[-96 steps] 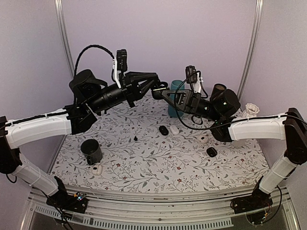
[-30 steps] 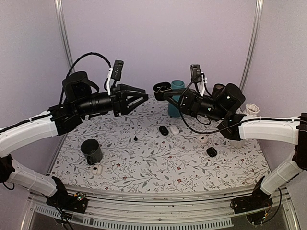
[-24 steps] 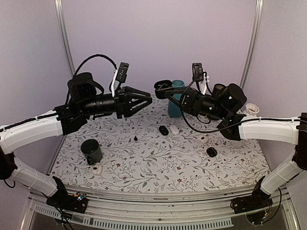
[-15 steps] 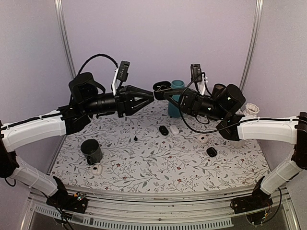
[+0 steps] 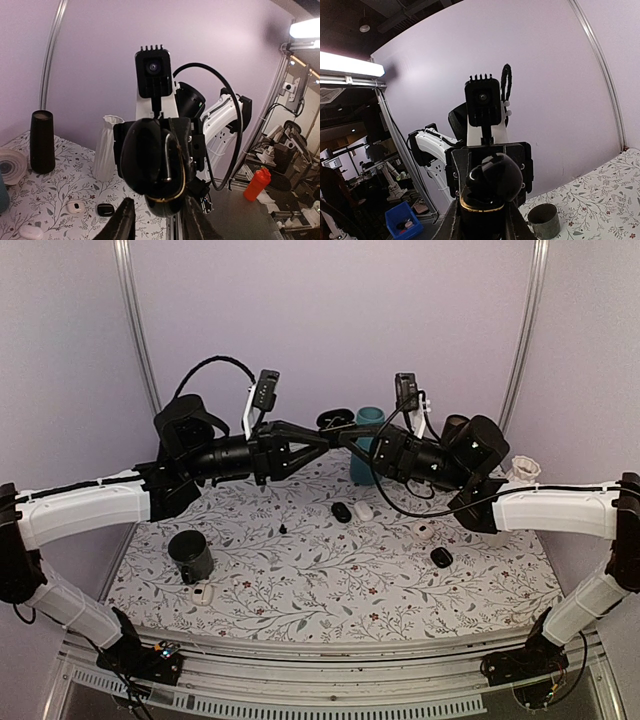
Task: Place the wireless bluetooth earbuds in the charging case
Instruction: Adjust the charging case.
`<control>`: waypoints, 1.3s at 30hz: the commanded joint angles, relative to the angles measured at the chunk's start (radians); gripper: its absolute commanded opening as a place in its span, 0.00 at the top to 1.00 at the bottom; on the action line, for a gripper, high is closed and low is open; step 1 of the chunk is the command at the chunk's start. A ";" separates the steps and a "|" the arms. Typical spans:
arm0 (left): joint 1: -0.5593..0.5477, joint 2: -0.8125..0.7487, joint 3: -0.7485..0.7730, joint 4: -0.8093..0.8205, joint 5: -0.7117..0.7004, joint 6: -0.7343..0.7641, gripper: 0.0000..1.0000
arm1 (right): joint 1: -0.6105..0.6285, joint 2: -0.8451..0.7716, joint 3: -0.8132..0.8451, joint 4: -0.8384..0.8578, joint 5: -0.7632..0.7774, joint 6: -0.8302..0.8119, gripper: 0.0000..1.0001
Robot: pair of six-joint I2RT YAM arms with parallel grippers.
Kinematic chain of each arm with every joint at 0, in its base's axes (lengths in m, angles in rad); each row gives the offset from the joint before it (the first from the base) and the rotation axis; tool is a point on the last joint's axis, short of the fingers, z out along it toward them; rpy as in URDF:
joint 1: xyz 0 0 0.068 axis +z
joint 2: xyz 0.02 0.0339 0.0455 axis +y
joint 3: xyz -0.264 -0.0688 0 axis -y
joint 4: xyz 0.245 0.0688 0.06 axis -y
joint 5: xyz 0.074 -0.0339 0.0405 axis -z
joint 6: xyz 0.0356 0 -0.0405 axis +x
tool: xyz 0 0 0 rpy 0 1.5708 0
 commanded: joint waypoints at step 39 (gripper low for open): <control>-0.030 0.027 0.004 0.115 -0.021 -0.023 0.69 | 0.017 0.011 0.057 -0.058 0.062 0.011 0.96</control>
